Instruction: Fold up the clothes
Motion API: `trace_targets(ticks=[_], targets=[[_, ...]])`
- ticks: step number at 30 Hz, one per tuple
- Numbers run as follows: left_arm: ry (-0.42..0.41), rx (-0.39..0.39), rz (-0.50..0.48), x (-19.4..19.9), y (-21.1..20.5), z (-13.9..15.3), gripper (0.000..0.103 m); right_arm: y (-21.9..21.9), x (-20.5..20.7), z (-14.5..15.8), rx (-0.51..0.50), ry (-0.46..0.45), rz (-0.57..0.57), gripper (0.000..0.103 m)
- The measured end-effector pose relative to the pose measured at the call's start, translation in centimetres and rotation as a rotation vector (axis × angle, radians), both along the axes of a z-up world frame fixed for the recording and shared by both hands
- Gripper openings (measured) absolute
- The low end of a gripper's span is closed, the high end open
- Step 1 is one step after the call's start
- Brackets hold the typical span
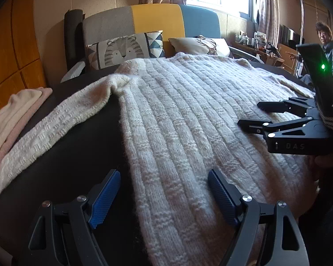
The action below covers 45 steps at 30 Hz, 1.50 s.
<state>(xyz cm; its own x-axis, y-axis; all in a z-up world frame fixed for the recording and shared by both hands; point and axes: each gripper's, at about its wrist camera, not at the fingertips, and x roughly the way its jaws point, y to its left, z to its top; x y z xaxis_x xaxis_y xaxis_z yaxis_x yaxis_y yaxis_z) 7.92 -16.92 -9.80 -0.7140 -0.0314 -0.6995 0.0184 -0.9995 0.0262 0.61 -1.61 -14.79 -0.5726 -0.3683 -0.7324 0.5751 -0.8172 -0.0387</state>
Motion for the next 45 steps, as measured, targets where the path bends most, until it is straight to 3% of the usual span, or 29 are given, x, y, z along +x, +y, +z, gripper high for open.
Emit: trace_targets(ticks=[7,13,20,23,33,40,45], targets=[[0.065,0.005,-0.031,-0.6,0.8,1.9,0.081,0.1,-0.1,0.0,-0.010,-0.002,0.001,0.074],[0.074,0.000,-0.029,-4.2,2.4,3.4,0.081,0.2,-0.1,0.0,-0.018,-0.013,0.004,0.075],[-0.034,0.019,0.016,-7.5,2.8,1.2,0.081,0.4,-0.2,0.1,-0.037,-0.019,0.006,0.075],[-0.064,0.075,0.051,-7.5,1.8,0.0,0.080,0.1,-0.1,0.0,-0.017,-0.010,0.012,0.077],[-0.036,0.104,0.064,-6.7,1.3,-0.1,0.080,0.3,-0.3,0.1,-0.027,-0.019,0.012,0.077],[-0.038,0.108,0.052,-6.6,1.0,-0.2,0.080,4.3,-0.3,2.4,-0.075,-0.031,-0.139,0.077],[-0.035,0.083,0.050,-6.7,1.4,-0.4,0.080,8.3,-0.8,1.8,0.013,-0.087,-0.222,0.077]])
